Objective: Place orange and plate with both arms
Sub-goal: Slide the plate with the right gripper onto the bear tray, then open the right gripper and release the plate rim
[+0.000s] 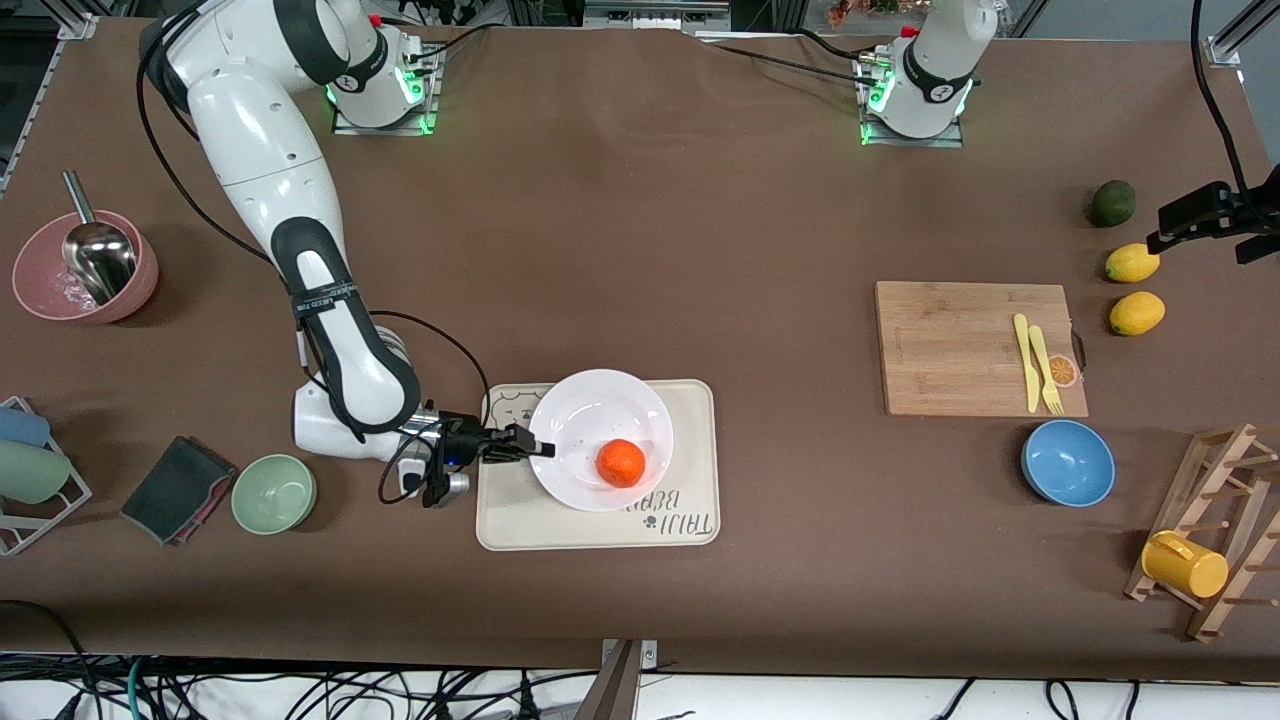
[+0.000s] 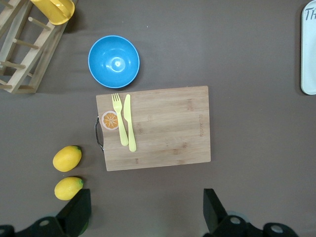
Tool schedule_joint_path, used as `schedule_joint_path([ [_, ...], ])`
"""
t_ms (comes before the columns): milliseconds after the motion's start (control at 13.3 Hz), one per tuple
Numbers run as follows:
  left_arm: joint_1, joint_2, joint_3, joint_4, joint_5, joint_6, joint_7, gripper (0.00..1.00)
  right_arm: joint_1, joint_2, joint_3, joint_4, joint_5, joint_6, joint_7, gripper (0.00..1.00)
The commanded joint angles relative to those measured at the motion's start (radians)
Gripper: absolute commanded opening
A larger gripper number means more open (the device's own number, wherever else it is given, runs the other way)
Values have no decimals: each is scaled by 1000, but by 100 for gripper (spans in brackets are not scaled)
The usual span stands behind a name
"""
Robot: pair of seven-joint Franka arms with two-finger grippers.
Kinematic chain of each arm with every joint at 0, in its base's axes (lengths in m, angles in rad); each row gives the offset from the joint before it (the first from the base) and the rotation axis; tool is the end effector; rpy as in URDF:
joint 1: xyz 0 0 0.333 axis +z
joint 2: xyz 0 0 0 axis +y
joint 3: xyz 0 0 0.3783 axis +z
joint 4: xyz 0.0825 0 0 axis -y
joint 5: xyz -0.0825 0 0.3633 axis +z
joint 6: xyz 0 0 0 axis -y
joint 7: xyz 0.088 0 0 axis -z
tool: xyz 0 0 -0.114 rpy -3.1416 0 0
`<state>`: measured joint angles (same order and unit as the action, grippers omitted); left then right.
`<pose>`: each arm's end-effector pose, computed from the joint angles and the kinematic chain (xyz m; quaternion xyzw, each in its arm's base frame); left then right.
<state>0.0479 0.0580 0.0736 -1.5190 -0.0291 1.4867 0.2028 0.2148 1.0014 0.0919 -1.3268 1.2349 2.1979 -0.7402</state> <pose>0.5420 0.0611 0.6648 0.9981 -0.0411 -0.0425 0.0195 0.7351 0.2514 0.1781 -0.8741 -0.0617 -0.0478 0.4794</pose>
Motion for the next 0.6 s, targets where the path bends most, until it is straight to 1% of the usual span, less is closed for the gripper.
schedule_joint_path([
  [0,-2,-4,-17,20,-23,-22,-10,100,-2,23,9,46,-17,0,2,99],
  [75,-2,-4,-12,20,-22,-22,-10,100,-6,17,9,44,-32,-7,5,100],
  [150,3,-4,-9,20,-23,-22,-10,100,-8,11,8,44,-76,-10,12,100],
  [301,3,-4,-12,20,-23,-22,-10,100,-31,-6,8,46,-184,-29,15,100],
  [526,3,-4,-17,19,-23,-22,-10,100,-55,-69,5,46,-361,-127,51,100],
])
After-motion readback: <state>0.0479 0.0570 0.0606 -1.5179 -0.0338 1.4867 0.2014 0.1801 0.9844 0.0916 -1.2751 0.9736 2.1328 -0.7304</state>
